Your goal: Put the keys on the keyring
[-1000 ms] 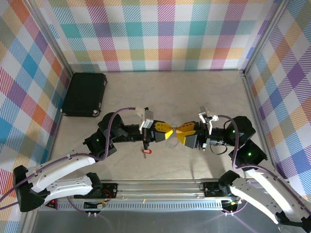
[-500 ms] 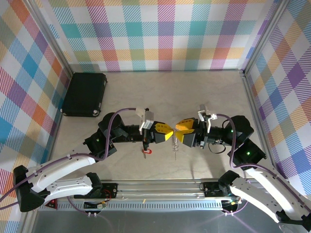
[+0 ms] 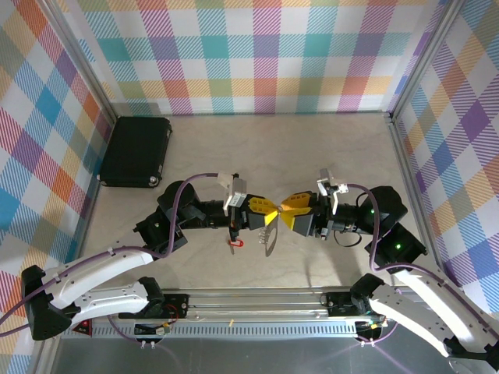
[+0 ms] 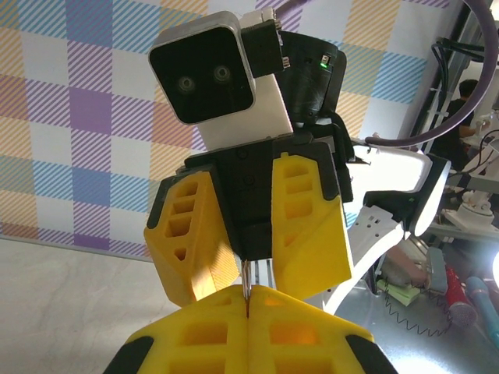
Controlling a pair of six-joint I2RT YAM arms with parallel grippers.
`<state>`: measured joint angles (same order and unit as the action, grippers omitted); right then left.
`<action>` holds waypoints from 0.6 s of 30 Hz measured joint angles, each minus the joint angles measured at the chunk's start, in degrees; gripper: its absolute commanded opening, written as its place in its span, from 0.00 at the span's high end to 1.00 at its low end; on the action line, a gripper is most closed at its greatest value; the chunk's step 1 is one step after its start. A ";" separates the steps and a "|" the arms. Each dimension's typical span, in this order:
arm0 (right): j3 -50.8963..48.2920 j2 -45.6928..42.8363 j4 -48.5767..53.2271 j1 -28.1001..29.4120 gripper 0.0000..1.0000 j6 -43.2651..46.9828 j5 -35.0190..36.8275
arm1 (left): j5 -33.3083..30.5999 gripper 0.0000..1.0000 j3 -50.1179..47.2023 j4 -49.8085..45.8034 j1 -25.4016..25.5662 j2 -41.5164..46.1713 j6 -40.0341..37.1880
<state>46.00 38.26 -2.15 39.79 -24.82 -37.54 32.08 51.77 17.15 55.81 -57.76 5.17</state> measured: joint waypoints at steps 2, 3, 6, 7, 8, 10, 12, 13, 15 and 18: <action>0.00 -0.42 0.04 -0.02 0.59 0.02 0.04 | -0.31 1.00 -0.07 0.00 0.00 0.00 -0.02; 0.00 -0.63 0.04 0.00 0.59 0.04 0.02 | -0.46 1.00 -0.17 0.00 0.00 0.02 -0.02; 0.39 -0.98 0.07 0.00 0.63 0.07 -0.02 | -0.98 1.00 -0.44 -0.04 0.00 0.02 -0.02; 0.66 -0.98 0.07 0.00 0.65 0.07 -0.07 | -1.09 1.00 -0.52 0.00 0.00 0.02 -0.02; 0.90 -0.96 0.07 0.00 0.67 0.07 -0.17 | -1.14 1.00 -0.57 -0.02 0.00 0.02 -0.02; 1.29 -0.81 0.09 0.00 0.68 0.07 -0.44 | -1.22 1.00 -0.63 -0.02 0.00 0.02 -0.02; 1.60 -0.55 0.11 0.00 0.69 0.02 -0.61 | -1.22 1.00 -0.63 -0.02 0.00 0.02 -0.02; 1.77 -0.42 0.15 0.00 0.69 0.04 -0.63 | -1.22 1.00 -0.63 -0.02 0.00 0.02 -0.02; 2.12 -0.04 0.26 0.00 0.69 0.04 -0.66 | -1.22 1.00 -0.63 -0.02 0.00 0.02 -0.02; 2.29 0.46 0.33 0.00 0.68 0.04 -0.66 | -1.22 1.00 -0.63 -0.02 0.00 0.02 -0.02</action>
<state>48.29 38.72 -1.83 39.79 -24.77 -38.20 30.85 51.13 17.12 55.81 -57.74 5.15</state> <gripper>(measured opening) 0.312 0.063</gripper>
